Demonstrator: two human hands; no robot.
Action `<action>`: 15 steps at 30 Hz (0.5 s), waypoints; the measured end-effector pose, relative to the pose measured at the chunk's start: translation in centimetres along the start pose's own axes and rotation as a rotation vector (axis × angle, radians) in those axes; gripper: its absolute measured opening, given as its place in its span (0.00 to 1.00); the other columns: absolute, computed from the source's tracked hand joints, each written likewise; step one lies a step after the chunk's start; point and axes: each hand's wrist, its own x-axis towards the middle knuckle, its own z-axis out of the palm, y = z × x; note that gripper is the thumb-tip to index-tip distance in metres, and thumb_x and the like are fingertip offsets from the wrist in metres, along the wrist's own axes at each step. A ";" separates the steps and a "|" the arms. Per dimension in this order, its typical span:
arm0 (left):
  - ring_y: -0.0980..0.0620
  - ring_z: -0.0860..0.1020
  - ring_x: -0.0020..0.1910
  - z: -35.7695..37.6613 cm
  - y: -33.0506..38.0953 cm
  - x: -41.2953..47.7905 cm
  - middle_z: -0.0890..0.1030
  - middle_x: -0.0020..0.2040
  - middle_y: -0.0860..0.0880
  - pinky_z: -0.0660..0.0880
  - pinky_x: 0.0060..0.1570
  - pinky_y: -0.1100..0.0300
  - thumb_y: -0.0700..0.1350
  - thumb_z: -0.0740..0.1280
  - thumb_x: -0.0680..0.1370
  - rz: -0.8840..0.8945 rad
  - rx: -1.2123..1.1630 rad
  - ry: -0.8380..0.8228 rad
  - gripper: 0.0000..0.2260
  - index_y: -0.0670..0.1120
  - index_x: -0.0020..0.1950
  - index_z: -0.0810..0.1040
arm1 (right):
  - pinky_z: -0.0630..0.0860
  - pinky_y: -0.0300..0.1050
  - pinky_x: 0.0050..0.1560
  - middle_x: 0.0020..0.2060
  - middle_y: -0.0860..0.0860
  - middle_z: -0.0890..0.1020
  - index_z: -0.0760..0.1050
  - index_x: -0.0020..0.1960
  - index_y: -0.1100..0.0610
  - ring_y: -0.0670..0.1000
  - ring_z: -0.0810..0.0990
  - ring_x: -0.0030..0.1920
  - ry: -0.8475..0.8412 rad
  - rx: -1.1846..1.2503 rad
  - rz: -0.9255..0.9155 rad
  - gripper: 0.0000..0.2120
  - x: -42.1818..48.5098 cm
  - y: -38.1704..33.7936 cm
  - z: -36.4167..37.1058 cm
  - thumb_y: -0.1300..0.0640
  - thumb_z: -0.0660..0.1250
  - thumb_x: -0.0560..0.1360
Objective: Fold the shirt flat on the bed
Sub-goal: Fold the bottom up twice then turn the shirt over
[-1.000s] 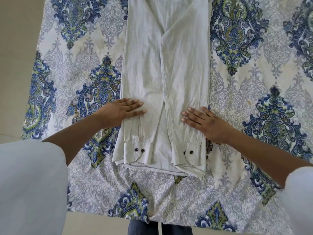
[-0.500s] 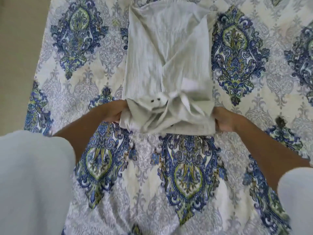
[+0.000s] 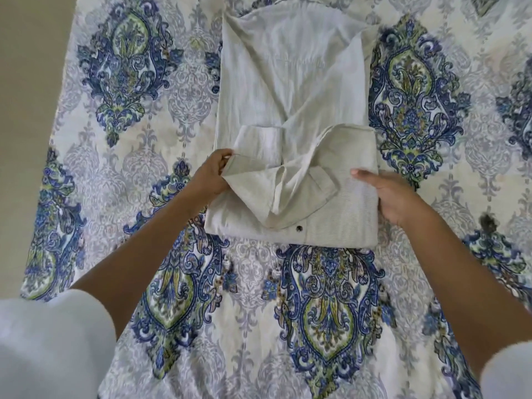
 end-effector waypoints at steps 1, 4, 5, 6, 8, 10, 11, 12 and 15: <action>0.56 0.73 0.53 0.3 0.2 0.4 0.73 0.56 0.53 0.71 0.53 0.61 0.45 0.73 0.67 0.028 0.077 -0.003 0.33 0.47 0.69 0.65 | 0.77 0.50 0.53 0.49 0.54 0.83 0.78 0.52 0.58 0.53 0.81 0.49 0.019 0.038 -0.034 0.11 0.3 -0.5 0.2 0.57 0.71 0.71; 0.49 0.77 0.52 0.4 0.5 1.1 0.77 0.52 0.49 0.76 0.52 0.55 0.41 0.67 0.75 -0.060 -0.052 0.084 0.18 0.45 0.65 0.71 | 0.79 0.47 0.48 0.47 0.54 0.83 0.79 0.50 0.58 0.52 0.83 0.47 0.034 0.134 -0.075 0.08 1.5 -1.8 0.7 0.58 0.70 0.72; 0.45 0.79 0.50 0.1 0.6 1.3 0.79 0.50 0.46 0.78 0.50 0.51 0.41 0.64 0.77 -0.151 -0.223 0.108 0.12 0.43 0.60 0.75 | 0.80 0.46 0.46 0.45 0.53 0.84 0.79 0.50 0.57 0.51 0.84 0.45 0.036 0.148 -0.063 0.07 2.0 -2.1 0.8 0.58 0.70 0.72; 0.44 0.81 0.46 -0.1 0.5 1.6 0.81 0.47 0.44 0.80 0.45 0.50 0.42 0.63 0.78 -0.255 -0.378 0.121 0.09 0.42 0.55 0.78 | 0.81 0.45 0.43 0.43 0.52 0.85 0.80 0.49 0.57 0.50 0.84 0.42 0.041 0.149 -0.041 0.06 2.4 -2.3 0.9 0.58 0.70 0.72; 0.48 0.83 0.38 -0.7 0.2 2.2 0.82 0.44 0.44 0.81 0.37 0.54 0.47 0.62 0.78 -0.382 -0.554 0.095 0.10 0.43 0.50 0.80 | 0.81 0.48 0.42 0.40 0.52 0.85 0.80 0.47 0.57 0.51 0.85 0.39 0.067 0.118 0.010 0.05 3.1 -2.6 1.0 0.59 0.71 0.72; 0.49 0.83 0.40 -1.2 0.1 2.9 0.84 0.45 0.45 0.81 0.40 0.55 0.50 0.63 0.78 -0.397 -0.582 0.009 0.12 0.44 0.52 0.80 | 0.80 0.48 0.43 0.43 0.54 0.84 0.80 0.47 0.58 0.52 0.84 0.41 0.074 0.097 0.042 0.05 3.4 -2.6 1.0 0.60 0.71 0.71; 0.49 0.83 0.43 -1.4 0.2 3.2 0.84 0.47 0.46 0.81 0.44 0.54 0.51 0.64 0.77 -0.388 -0.558 -0.021 0.13 0.44 0.54 0.80 | 0.80 0.47 0.43 0.44 0.54 0.84 0.80 0.47 0.58 0.52 0.83 0.41 0.069 0.092 0.045 0.05 3.5 -2.7 1.0 0.60 0.71 0.72; 0.49 0.82 0.46 -1.6 0.5 3.4 0.84 0.48 0.46 0.80 0.46 0.53 0.51 0.64 0.77 -0.375 -0.534 -0.047 0.13 0.44 0.55 0.80 | 0.80 0.46 0.43 0.44 0.54 0.84 0.80 0.47 0.58 0.51 0.83 0.41 0.058 0.093 0.042 0.05 3.5 -2.8 1.0 0.60 0.70 0.72; 0.48 0.82 0.47 -2.1 1.5 4.5 0.84 0.47 0.46 0.80 0.46 0.53 0.42 0.65 0.77 -0.298 -0.443 -0.071 0.08 0.42 0.54 0.80 | 0.82 0.45 0.41 0.41 0.52 0.85 0.80 0.49 0.58 0.50 0.84 0.40 0.023 0.149 0.001 0.06 3.5 -3.3 1.1 0.60 0.70 0.72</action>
